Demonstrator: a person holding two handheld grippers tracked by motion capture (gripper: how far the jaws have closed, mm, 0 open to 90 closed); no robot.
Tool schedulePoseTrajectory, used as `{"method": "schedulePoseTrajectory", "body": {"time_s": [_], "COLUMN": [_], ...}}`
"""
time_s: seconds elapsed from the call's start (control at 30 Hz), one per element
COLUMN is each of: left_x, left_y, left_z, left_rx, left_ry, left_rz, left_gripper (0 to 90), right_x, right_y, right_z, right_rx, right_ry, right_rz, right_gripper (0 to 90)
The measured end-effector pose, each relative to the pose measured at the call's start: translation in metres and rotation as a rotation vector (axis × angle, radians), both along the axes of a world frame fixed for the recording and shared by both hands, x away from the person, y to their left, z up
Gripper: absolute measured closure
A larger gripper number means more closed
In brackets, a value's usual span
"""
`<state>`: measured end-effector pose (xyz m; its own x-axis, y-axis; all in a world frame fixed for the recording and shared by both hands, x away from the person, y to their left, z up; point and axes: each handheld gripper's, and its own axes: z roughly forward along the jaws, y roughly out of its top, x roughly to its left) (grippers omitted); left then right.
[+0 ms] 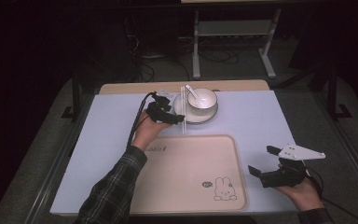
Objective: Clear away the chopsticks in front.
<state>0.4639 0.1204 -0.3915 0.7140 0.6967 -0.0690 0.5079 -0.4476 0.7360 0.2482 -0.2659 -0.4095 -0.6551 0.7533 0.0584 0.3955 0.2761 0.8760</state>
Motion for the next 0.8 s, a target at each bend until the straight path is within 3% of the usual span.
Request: {"method": "schedulePoseTrajectory", "body": {"time_s": [0.1,0.3,0.43,0.6,0.8], "left_x": [0.011,0.028,0.030,0.034,0.039], "left_y": [-0.004,-0.022,-0.028,-0.035,-0.037], "left_z": [-0.002,-0.012,-0.016,-0.026,-0.030], "left_rx": [-0.001,0.062,0.088,0.130,0.145], "left_ry": [0.014,0.023,0.000,0.007,0.014], "left_rz": [0.026,0.049,0.053,0.061,0.071], "left_gripper": [25.1,31.8,35.0,39.1,45.1], "right_x": [0.000,0.000,-0.001,-0.001,-0.001], "right_y": [0.000,-0.003,-0.003,-0.003,-0.004], "right_z": [0.000,0.001,0.002,0.002,0.002], "right_rx": [0.006,0.023,0.028,0.031,0.037], "right_ry": [-0.003,-0.005,-0.007,-0.009,-0.008], "right_rz": [0.000,0.001,-0.001,0.002,0.002], "right_gripper": [0.0,0.0,0.0,0.0,0.0]}}
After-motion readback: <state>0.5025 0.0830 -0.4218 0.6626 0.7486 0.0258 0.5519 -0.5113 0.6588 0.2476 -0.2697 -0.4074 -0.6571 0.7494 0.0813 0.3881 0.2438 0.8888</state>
